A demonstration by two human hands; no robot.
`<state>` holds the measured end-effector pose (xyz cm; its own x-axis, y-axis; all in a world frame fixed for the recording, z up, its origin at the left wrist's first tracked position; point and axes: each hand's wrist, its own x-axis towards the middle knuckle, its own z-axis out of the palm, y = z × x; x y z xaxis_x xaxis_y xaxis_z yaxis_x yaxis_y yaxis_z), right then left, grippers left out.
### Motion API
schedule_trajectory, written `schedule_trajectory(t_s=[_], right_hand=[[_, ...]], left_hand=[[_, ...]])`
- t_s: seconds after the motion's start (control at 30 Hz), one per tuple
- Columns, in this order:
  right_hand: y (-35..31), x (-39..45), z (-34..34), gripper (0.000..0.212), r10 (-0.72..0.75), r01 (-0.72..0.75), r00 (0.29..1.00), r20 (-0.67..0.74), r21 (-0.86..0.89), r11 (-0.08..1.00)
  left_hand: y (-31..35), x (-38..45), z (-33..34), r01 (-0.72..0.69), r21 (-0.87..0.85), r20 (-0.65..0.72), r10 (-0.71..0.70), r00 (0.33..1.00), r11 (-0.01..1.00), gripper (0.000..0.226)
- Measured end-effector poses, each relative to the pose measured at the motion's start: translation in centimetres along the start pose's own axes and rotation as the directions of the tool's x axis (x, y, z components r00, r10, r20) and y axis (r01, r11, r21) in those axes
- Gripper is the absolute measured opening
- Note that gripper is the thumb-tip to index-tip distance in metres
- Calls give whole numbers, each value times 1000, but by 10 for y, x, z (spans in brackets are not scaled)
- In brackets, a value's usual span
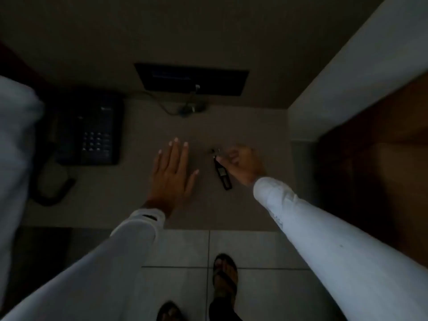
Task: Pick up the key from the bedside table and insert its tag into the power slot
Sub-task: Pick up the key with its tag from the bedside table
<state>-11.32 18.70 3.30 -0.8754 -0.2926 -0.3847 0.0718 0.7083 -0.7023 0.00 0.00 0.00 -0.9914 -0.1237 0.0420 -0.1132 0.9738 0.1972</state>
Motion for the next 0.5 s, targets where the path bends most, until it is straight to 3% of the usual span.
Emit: schedule_trajectory(t_s=[0.1, 0.27, 0.37, 0.5], right_hand=[[-1, 21, 18, 38, -60, 60, 998, -22, -14, 998], [-4, 25, 31, 46, -64, 61, 997, -36, -88, 994], [-1, 27, 36, 56, 13, -15, 999, -42, -61, 998], [0, 34, 33, 31, 63, -62, 998, 21, -64, 996]], left_hand=[[-10, 17, 28, 46, -72, 82, -40, 996, 996, 79], [-21, 20, 52, -9, -38, 23, 10, 1000, 999, 79], [-24, 19, 56, -11, -14, -1, 11, 1000, 1000, 76], [-27, 20, 58, -19, 4, -20, 19, 1000, 1000, 76]])
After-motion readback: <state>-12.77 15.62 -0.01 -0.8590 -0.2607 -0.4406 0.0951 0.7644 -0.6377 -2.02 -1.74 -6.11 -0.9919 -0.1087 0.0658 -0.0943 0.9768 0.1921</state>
